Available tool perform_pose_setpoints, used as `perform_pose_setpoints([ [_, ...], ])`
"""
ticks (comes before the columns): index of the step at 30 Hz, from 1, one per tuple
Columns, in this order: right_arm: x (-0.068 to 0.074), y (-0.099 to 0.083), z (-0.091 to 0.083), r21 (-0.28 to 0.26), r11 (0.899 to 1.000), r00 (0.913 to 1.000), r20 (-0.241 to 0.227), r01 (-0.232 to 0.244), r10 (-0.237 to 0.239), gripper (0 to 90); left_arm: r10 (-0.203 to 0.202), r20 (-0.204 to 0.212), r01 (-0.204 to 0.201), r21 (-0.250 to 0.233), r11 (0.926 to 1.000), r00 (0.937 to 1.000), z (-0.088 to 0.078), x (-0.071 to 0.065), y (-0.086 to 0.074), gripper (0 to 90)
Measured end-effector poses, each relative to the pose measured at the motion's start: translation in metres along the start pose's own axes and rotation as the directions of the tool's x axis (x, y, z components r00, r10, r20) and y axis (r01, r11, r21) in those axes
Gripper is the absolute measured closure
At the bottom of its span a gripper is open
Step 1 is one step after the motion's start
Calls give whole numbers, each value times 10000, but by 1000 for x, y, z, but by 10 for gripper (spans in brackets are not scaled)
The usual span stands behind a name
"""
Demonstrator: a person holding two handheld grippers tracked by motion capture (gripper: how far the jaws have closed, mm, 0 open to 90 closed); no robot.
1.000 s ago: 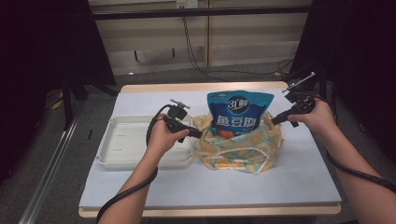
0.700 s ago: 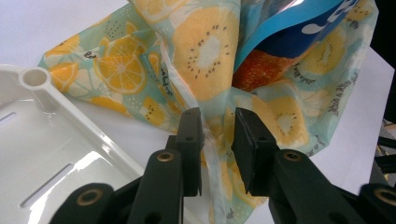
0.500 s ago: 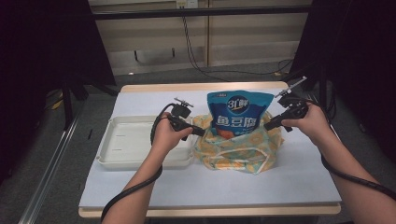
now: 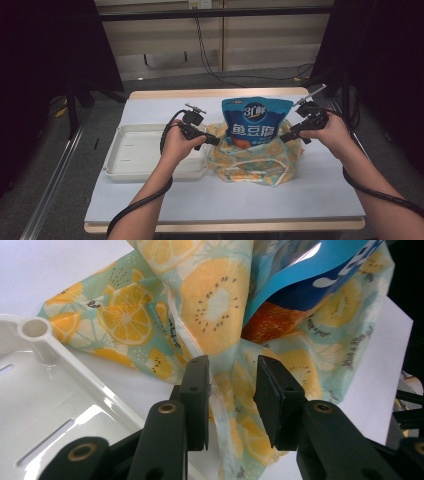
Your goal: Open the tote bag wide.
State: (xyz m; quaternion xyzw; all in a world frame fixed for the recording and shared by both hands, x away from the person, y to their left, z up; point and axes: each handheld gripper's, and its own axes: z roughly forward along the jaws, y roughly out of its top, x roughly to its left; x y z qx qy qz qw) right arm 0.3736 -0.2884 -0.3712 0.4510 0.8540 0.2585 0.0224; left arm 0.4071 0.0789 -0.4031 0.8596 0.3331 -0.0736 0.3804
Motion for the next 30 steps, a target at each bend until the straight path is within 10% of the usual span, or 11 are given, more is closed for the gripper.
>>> perform_pose_setpoints([
  [7, 2, -1, 8, 115, 9999, 9991, -416, 118, -113, 437, 10, 60, -11, 177, 9998, 10000, 8, 3, 0, 759],
  [20, 4, -1, 13, 192, 9994, 9952, -948, 273, -253, 890, -617, 305, 612, 159, 9980, 9976, 11, 4, 0, 900],
  [30, 1, -11, 21, 359, 9993, 9956, -933, 119, -85, 900, -486, -2, 486, 431, 9979, 9988, 13, 9, -4, 900],
])
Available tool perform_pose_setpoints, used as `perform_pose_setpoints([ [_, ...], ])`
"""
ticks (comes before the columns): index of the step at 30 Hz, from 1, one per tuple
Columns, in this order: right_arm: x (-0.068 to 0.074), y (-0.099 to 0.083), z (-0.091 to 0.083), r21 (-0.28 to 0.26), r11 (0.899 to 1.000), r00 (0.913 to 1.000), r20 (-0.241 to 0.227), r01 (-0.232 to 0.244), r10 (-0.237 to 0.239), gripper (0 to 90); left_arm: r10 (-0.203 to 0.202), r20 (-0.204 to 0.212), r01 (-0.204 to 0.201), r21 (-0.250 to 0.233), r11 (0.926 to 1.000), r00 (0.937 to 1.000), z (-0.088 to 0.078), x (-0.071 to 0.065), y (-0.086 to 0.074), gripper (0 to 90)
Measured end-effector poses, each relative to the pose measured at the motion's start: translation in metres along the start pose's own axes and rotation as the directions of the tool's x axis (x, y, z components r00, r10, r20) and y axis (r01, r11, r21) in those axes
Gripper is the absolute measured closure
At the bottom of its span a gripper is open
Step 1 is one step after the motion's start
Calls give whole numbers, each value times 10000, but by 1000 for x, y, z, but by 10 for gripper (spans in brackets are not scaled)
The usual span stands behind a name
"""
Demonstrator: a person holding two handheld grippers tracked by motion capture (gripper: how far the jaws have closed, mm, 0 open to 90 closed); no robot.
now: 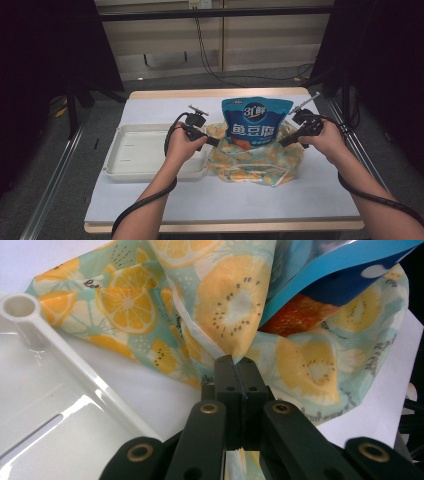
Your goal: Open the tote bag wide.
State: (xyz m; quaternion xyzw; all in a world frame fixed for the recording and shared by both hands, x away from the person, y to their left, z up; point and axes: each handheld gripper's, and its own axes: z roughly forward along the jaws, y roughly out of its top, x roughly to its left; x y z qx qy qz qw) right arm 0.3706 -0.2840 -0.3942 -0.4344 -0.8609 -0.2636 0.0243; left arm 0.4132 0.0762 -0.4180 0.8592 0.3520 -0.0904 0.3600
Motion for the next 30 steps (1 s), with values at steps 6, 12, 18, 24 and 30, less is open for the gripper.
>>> perform_pose_setpoints([
  [6, -4, -9, 7, 94, 9999, 10000, 42, -55, 54, 900, -182, -50, 182, -105, 9998, 9998, 2, 3, -3, 900],
  [12, -7, -16, 11, 176, 9998, 9998, 185, -115, 112, 900, -191, -304, 192, 19, 9998, 9994, 2, 7, -3, 900],
  [18, -7, -20, 13, 94, 9998, 9997, 182, -161, 159, 900, -78, -590, 84, 98, 9999, 9982, 2, 9, -4, 900],
  [24, -7, -26, 15, 226, 9997, 9990, 438, 6, -15, 900, -11, -561, 19, 148, 9999, 9984, 2, 7, -4, 897],
  [30, 2, -27, 13, 208, 9997, 9965, 821, 157, -174, 778, 14, -351, -6, 241, 9997, 9994, 1, 3, -3, 871],
])
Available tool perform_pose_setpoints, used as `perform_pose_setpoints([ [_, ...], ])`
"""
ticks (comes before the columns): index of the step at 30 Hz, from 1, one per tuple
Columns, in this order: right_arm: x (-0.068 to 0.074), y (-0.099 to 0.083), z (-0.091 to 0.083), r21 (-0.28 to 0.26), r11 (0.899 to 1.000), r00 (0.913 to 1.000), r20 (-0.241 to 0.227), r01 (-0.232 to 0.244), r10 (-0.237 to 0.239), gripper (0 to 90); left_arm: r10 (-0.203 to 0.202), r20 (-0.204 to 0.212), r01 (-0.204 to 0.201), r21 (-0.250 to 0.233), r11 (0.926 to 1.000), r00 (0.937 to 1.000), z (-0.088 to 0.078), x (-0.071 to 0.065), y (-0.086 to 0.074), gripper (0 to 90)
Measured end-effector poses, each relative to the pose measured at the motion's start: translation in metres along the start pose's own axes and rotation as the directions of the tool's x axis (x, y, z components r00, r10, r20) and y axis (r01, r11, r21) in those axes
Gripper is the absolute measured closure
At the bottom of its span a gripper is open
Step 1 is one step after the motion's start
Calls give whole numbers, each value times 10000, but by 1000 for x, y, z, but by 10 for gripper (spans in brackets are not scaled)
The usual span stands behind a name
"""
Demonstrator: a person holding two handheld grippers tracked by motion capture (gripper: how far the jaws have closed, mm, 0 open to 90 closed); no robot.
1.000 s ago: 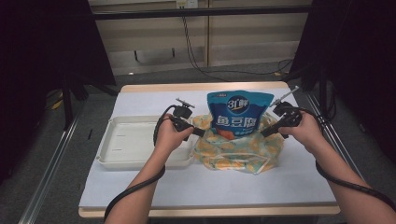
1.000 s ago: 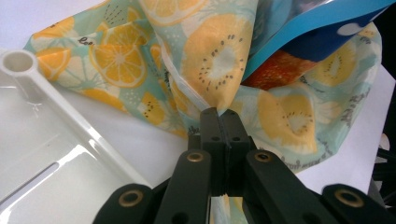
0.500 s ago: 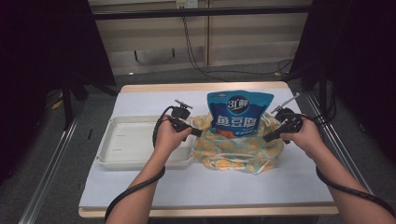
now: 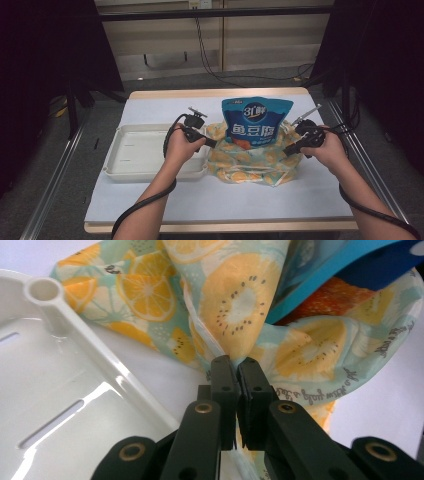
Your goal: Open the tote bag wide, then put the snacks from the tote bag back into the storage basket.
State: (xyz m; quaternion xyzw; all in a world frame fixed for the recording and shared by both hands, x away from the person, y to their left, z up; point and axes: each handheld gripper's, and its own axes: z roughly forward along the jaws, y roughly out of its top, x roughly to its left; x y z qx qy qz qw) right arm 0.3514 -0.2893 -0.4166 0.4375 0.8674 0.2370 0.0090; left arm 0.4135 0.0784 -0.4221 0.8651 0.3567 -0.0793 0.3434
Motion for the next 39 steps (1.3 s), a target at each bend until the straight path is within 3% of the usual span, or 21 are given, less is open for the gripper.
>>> perform_pose_setpoints([
  [4, 4, 1, -3, 297, 9994, 9983, 546, 185, -201, 639, 223, 42, -224, 76, 9997, 9997, -3, -2, 2, 808],
  [15, 16, -2, -28, -37, 9983, 9935, 979, 580, -574, 390, 142, 165, -141, -27, 9999, 9998, -10, -8, 4, 592],
  [19, 17, -6, -36, -334, 9978, 9954, 798, 564, -536, 349, 199, 272, -201, 66, 9998, 9994, -12, -10, 5, 501],
  [22, 17, -10, -37, -167, 9988, 9952, 870, 471, -455, 291, 394, 147, -397, 190, 9990, 9991, -14, -14, 7, 377],
  [24, 16, -14, -36, -123, 9988, 9950, 892, 468, -455, 269, 324, 121, -324, 46, 9995, 9994, -15, -16, 7, 337],
  [27, 17, -19, -34, -175, 9989, 9955, 850, 425, -409, 235, 535, -10, -535, 38, 9986, 9986, -17, -17, 9, 275],
  [29, 19, -22, -34, -282, 9994, 9961, 872, 192, -167, 203, 521, 97, -521, -38, 9986, 9986, -18, -19, 9, 254],
  [32, 20, -26, -35, -211, 9991, 9933, 1102, 373, -348, 155, 770, 110, -771, 54, 9970, 9970, -20, -19, 10, 230],
  [33, 22, -27, -35, -292, 9993, 9940, 1076, 234, -201, 140, 680, 55, -679, -33, 9977, 9977, -20, -20, 10, 225],
  [34, 23, -27, -35, -365, 9990, 9950, 975, 259, -222, 128, 305, 81, -303, -302, 9991, 9995, -19, -23, 10, 222],
  [35, 24, -29, -35, -292, 9986, 9951, 896, 444, -416, 100, 337, 0, -337, -327, 9989, 9994, -19, -24, 10, 213],
  [37, 27, -31, -35, -220, 9988, 9961, 771, 442, -424, 69, 882, 34, -882, 57, 9961, 9961, -23, -21, 11, 197],
  [39, 28, -33, -35, -304, 9983, 9961, 749, 490, -467, 72, 966, -9, -966, 23, 9953, 9953, -23, -21, 11, 186],
])
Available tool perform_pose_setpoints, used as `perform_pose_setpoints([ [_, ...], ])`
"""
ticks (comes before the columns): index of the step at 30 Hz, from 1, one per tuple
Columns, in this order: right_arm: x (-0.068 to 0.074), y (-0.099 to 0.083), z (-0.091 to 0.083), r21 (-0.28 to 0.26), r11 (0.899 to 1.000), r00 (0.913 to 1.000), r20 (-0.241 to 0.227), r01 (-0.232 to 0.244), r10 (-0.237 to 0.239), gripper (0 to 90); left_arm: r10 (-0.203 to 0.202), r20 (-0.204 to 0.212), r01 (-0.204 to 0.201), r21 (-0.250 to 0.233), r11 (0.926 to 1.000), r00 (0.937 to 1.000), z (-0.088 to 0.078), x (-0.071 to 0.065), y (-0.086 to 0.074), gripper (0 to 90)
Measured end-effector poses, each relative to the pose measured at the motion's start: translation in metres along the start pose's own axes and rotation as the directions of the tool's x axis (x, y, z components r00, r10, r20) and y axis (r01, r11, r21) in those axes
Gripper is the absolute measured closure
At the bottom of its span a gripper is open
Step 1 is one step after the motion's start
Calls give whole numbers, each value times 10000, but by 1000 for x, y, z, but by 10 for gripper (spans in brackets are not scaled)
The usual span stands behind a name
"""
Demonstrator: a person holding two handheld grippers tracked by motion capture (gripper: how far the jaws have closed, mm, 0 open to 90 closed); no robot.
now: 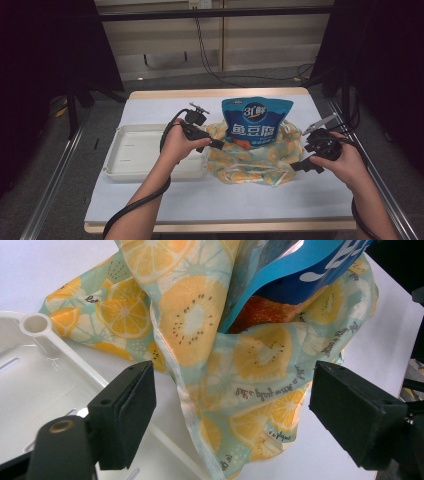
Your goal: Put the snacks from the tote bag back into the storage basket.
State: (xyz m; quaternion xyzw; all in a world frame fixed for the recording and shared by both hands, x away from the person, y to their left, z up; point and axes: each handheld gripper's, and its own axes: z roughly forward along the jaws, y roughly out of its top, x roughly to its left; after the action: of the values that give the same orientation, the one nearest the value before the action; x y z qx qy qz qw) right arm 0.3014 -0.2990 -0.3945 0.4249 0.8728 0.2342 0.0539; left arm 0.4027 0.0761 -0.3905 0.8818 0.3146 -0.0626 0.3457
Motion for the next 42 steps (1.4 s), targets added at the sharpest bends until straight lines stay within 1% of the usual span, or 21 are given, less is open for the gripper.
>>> perform_pose_setpoints([
  [1, 0, -1, 0, -87, 9999, 10000, 45, -51, 51, 72, 8, -109, -8, 53, 10000, 9999, -1, 0, 0, 182],
  [3, 2, -3, 0, -118, 9995, 9994, 202, -291, 293, 70, 64, -15, -64, -74, 10000, 10000, -1, 0, 0, 174],
  [4, 0, -4, -1, -157, 9999, 9997, 222, -74, 77, 70, 30, -63, -31, -99, 9999, 10000, -2, -1, 0, 170],
  [6, 0, -7, -4, -528, 9983, 9997, 18, -231, 232, 69, 55, -9, -56, -71, 10000, 10000, -2, -1, 1, 167],
  [7, 0, -8, -6, -690, 9970, 9993, 84, -354, 360, 69, 166, 22, -166, -64, 9998, 9999, -3, -1, 1, 166],
  [8, 0, -10, -7, -772, 9965, 9993, 191, -319, 335, 69, 55, -20, -55, -11, 10000, 10000, -3, -2, 2, 165],
  [10, 0, -14, -8, -680, 9966, 9985, 251, -459, 477, 69, 194, 14, -194, 9, 9998, 9998, -4, -3, 3, 162],
  [11, -2, -16, -7, -766, 9965, 9990, 264, -347, 369, 69, 201, 41, -201, -8, 9998, 9998, -4, -4, 4, 162],
  [14, -3, -22, -5, -737, 9964, 9991, 23, -420, 423, 69, 435, 56, -436, 137, 9990, 9990, -6, -6, 7, 160],
  [17, -3, -25, -3, -689, 9967, 9991, 5, -433, 435, 69, 370, 158, -371, 35, 9993, 9992, -7, -8, 11, 158],
  [18, -4, -25, -2, -680, 9970, 9993, 2, -362, 363, 70, 488, 177, -490, 98, 9988, 9987, -9, -8, 12, 158],
  [19, -3, -25, -1, -715, 9964, 9990, 12, -451, 453, 70, 361, 189, -361, -7, 9993, 9992, -9, -9, 14, 158],
  [22, -1, -23, 0, -684, 9971, 9994, 51, -327, 331, 70, 650, 113, -653, 245, 9976, 9978, -14, -10, 19, 155],
  [28, -1, -25, -1, -745, 9957, 9984, 111, -549, 559, 70, 803, 31, -804, 232, 9965, 9968, -21, -16, 30, 149],
  [31, -3, -28, -1, -769, 9957, 9986, 5, -518, 520, 70, 884, -12, -883, 253, 9958, 9961, -23, -19, 35, 144],
  [33, -3, -28, 0, -725, 9951, 9978, -17, -666, 666, 70, 884, 190, -888, 226, 9958, 9959, -24, -19, 39, 141],
  [35, -4, -29, -1, -754, 9954, 9983, 28, -583, 587, 70, 1059, 136, -1062, 270, 9940, 9943, -26, -20, 44, 141],
  [36, -4, -29, -1, -749, 9957, 9985, 31, -539, 543, 71, 1002, 138, -1006, 279, 9945, 9949, -26, -22, 45, 141],
  [38, -3, -30, -2, -781, 9949, 9979, 30, -637, 641, 70, 1135, 276, -1143, 319, 9929, 9932, -28, -23, 49, 142],
  [41, -3, -30, -2, -783, 9946, 9976, -63, -687, 684, 71, 1195, 153, -1198, 249, 9925, 9927, -30, -24, 54, 146],
  [42, -3, -30, -2, -820, 9944, 9978, -60, -660, 657, 71, 1228, 204, -1235, 374, 9916, 9922, -31, -23, 56, 147],
])
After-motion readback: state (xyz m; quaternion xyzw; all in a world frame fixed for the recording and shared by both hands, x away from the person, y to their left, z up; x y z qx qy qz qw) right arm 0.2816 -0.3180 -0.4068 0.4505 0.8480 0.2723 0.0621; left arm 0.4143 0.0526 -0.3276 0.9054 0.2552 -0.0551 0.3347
